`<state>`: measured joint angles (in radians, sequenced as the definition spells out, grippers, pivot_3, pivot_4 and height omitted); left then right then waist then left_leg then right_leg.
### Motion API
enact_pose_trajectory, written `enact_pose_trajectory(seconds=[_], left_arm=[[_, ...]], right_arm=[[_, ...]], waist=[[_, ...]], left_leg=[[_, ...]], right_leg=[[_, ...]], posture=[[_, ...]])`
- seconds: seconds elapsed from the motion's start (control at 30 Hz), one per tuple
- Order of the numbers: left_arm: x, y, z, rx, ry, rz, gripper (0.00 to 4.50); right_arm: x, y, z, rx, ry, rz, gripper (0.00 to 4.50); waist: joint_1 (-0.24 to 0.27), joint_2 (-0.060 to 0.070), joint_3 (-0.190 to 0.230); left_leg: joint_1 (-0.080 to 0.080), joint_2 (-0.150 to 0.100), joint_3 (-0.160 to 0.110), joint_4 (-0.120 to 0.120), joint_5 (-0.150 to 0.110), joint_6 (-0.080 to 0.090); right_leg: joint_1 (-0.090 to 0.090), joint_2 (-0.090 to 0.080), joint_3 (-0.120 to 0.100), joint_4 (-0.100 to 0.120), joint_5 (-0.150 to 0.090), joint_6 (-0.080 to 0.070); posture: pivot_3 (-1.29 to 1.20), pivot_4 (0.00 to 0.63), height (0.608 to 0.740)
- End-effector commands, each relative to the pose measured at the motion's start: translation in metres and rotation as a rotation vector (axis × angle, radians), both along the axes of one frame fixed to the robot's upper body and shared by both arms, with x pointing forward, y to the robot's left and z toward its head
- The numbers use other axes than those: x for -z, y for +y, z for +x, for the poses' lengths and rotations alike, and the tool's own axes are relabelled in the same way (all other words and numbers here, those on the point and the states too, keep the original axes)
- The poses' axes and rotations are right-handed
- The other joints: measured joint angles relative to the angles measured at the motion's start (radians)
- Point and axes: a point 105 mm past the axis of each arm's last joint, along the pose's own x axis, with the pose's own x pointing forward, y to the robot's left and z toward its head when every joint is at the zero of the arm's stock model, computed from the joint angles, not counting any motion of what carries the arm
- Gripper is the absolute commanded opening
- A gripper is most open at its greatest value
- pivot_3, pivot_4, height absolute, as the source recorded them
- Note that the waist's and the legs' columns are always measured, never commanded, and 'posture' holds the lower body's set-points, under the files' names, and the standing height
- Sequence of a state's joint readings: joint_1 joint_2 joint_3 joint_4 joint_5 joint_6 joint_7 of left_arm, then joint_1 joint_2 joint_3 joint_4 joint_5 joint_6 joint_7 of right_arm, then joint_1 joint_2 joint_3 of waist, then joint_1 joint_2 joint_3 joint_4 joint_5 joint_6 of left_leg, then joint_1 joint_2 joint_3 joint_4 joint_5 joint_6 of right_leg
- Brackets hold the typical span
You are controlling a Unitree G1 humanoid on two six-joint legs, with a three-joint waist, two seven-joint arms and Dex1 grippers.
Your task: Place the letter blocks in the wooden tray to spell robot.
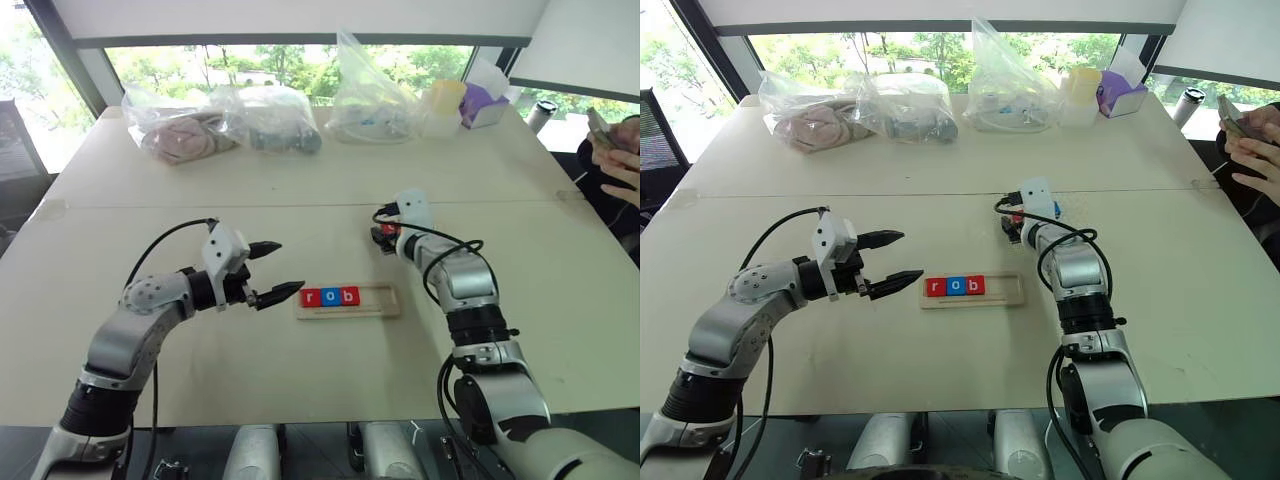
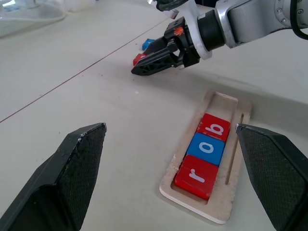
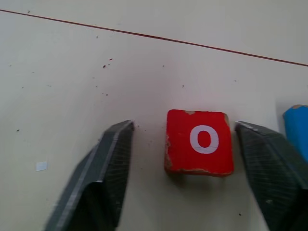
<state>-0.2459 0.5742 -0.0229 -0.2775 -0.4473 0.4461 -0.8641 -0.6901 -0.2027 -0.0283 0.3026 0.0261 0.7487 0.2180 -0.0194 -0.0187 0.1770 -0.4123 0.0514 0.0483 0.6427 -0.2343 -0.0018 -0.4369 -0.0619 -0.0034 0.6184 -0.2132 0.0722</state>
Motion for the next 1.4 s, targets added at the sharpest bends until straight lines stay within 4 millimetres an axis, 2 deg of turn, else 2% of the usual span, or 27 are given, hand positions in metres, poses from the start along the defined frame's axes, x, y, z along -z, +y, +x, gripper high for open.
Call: enact_pose_trajectory(seconds=[0.03,0.1,0.13,0.23,0.4,0.53,0.7,1.0,1.07,1.1,1.13,1.2,1.23,1.3,1.4], left_arm=[[-0.010,-0.004,-0.003,0.016,-0.049,-0.014,4.50],[-0.010,-0.005,-0.002,0.016,-0.049,-0.015,4.50],[-0.010,-0.006,-0.002,0.017,-0.048,-0.016,4.50],[-0.009,-0.008,-0.002,0.023,-0.046,-0.020,4.50],[-0.007,-0.008,-0.002,0.027,-0.045,-0.022,4.50],[-0.005,-0.008,-0.001,0.027,-0.040,-0.025,4.50],[-0.002,-0.011,0.001,0.040,-0.032,-0.031,4.50],[-0.005,-0.014,0.003,0.055,-0.045,-0.028,4.50],[-0.005,-0.014,0.002,0.055,-0.045,-0.027,4.50],[-0.005,-0.014,0.002,0.055,-0.045,-0.027,4.50],[-0.005,-0.014,0.002,0.055,-0.045,-0.028,4.50],[-0.006,-0.014,0.002,0.055,-0.047,-0.029,4.50],[-0.006,-0.015,0.001,0.055,-0.048,-0.029,4.50],[-0.006,-0.015,0.002,0.054,-0.049,-0.028,4.50],[-0.007,-0.016,0.002,0.054,-0.050,-0.030,4.50]], right_arm=[[-0.009,0.001,0.002,-0.006,-0.030,-0.004,1.18],[-0.013,0.002,0.001,-0.011,-0.039,-0.006,1.20],[-0.022,-0.002,-0.003,-0.006,-0.063,-0.028,1.20],[-0.043,-0.019,-0.029,0.008,-0.094,-0.060,1.20],[-0.039,-0.042,-0.085,0.060,0.021,-0.065,1.20],[-0.035,-0.048,-0.116,0.101,0.081,-0.056,1.20],[-0.024,-0.053,-0.128,0.168,0.137,-0.042,1.20],[-0.006,-0.059,-0.132,0.194,0.177,-0.048,1.20],[-0.007,-0.059,-0.131,0.154,0.167,-0.064,2.26],[-0.008,-0.058,-0.130,0.130,0.161,-0.075,2.53],[-0.009,-0.057,-0.130,0.114,0.157,-0.083,3.11],[-0.027,-0.048,-0.130,-0.087,0.071,-0.224,4.17],[-0.035,-0.042,-0.132,-0.213,0.043,-0.297,4.45],[-0.046,-0.037,-0.136,-0.402,0.012,-0.391,4.45],[-0.054,-0.036,-0.142,-0.613,0.012,-0.404,4.45]], waist=[[0.001,0.000,0.000],[0.000,0.000,0.000],[0.001,0.000,0.000],[0.009,0.000,0.000],[0.008,0.000,0.000],[0.001,0.000,0.000],[0.002,0.000,0.000],[0.005,0.000,0.000],[0.005,0.000,0.000],[0.005,0.000,0.000],[0.005,0.000,0.000],[0.004,0.001,0.000],[0.005,0.002,0.001],[0.005,0.002,0.003],[0.005,0.000,0.004]], left_leg=[[0.000,0.000,0.000,0.000,0.000,0.000],[0.000,0.000,0.000,0.000,0.000,0.000],[0.000,0.000,0.000,0.000,0.000,0.000],[-0.003,0.000,-0.001,0.000,0.000,0.000],[-0.011,0.000,-0.002,0.001,0.000,0.000],[-0.010,0.000,-0.002,0.001,0.000,0.000],[-0.009,0.000,-0.003,0.003,0.000,0.000],[-0.013,-0.001,-0.002,0.003,0.000,0.000],[-0.013,-0.001,-0.002,0.003,0.000,0.000],[-0.013,-0.001,-0.002,0.003,0.000,0.000],[-0.013,-0.001,-0.002,0.003,0.000,0.000],[-0.013,-0.001,-0.002,0.003,0.000,0.000],[-0.013,-0.001,-0.002,0.003,0.000,0.000],[-0.013,-0.002,-0.002,0.003,0.000,0.000],[-0.013,-0.001,-0.003,0.003,0.000,0.000]], right_leg=[[0.000,0.000,0.000,0.000,0.000,0.000],[0.000,0.000,0.000,0.000,0.000,0.000],[0.000,0.000,0.000,0.000,0.000,0.000],[-0.002,0.000,0.000,0.000,0.000,0.000],[-0.008,0.000,0.000,-0.001,-0.001,0.002],[-0.008,0.000,0.000,0.000,0.000,0.001],[-0.007,0.000,-0.001,-0.001,0.001,-0.001],[-0.008,-0.001,-0.001,-0.005,0.001,-0.001],[-0.008,-0.001,-0.001,-0.005,0.001,-0.001],[-0.008,-0.001,-0.001,-0.005,0.000,-0.001],[-0.008,-0.001,-0.001,-0.004,0.001,-0.001],[-0.008,-0.001,-0.001,-0.004,0.001,-0.001],[-0.008,-0.001,-0.001,-0.005,0.000,-0.001],[-0.008,-0.002,-0.001,-0.006,-0.001,0.001],[-0.007,-0.001,-0.001,-0.006,-0.002,0.003]], posture=[[0.00,0.150,0.740],[0.00,0.150,0.740],[0.00,0.150,0.740],[0.00,0.150,0.740],[0.00,0.150,0.740],[0.00,0.150,0.740],[0.00,0.150,0.740],[0.00,0.150,0.740],[0.00,0.150,0.740],[0.00,0.150,0.740],[0.00,0.150,0.740],[0.00,0.150,0.740],[0.00,0.150,0.740],[0.00,0.150,0.740],[0.00,0.150,0.740]])
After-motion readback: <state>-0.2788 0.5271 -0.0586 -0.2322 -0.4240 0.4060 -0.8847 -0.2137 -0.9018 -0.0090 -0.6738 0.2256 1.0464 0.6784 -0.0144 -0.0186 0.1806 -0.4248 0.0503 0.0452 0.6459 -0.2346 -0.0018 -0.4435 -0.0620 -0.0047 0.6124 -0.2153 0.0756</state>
